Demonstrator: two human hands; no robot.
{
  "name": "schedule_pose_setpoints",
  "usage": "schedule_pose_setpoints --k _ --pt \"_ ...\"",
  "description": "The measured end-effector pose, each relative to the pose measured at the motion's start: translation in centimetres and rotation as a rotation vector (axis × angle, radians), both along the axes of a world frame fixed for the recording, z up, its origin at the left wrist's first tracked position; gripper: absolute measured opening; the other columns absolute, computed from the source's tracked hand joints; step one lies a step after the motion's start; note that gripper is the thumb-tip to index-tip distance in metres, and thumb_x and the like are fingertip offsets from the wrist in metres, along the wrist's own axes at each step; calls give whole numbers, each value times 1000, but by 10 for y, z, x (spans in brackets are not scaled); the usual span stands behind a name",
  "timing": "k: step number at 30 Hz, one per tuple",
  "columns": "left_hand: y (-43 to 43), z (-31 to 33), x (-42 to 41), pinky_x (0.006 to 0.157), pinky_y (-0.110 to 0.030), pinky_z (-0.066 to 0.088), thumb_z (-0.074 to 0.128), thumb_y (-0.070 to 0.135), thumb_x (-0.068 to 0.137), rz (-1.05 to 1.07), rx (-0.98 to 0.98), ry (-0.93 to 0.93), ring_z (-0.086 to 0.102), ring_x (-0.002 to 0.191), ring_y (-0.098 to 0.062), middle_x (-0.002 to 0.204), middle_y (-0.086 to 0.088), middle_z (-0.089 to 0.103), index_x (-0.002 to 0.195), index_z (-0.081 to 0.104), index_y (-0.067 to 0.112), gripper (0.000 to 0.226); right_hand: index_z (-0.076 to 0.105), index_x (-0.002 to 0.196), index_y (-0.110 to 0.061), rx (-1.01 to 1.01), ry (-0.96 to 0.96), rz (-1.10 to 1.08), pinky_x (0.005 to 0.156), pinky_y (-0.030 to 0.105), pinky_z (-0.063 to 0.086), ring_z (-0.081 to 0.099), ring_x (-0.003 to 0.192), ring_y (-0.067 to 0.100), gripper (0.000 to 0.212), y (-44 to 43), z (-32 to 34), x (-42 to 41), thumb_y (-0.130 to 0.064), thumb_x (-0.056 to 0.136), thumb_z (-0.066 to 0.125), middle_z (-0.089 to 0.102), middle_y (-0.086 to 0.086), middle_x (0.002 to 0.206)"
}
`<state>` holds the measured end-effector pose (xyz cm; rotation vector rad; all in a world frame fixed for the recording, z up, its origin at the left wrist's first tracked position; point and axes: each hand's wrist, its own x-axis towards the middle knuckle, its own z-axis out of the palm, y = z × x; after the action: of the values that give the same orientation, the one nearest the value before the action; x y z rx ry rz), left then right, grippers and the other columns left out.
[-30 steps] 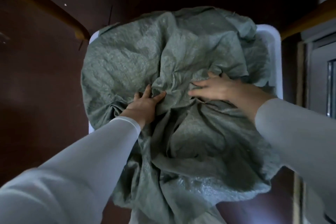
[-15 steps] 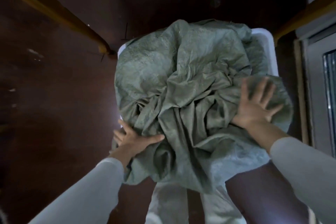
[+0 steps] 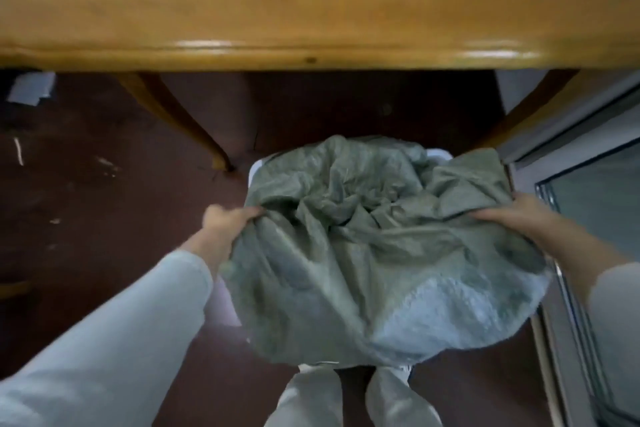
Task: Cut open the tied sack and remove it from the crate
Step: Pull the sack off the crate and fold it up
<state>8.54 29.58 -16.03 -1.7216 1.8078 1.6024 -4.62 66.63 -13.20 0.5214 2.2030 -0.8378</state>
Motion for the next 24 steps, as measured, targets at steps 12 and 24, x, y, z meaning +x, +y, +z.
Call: schedule_pose_setpoints --k 12,24 --pt "147 137 -4 119 -54 -2 82 64 43 -946 -179 129 -27 143 -24 150 -5 -40 141 -32 33 154 48 74 -6 -855 -112 -964 36 14 43 52 31 11 32 8 144 -55 -10 101 31 52 9 44" --pt "204 126 -53 90 -30 48 52 8 91 -404 -385 333 63 104 -29 113 -14 65 114 60 8 24 52 76 4 -1091 62 -919 43 24 54 67 63 20 22 -16 204 -76 6 94 40 66 17 63"
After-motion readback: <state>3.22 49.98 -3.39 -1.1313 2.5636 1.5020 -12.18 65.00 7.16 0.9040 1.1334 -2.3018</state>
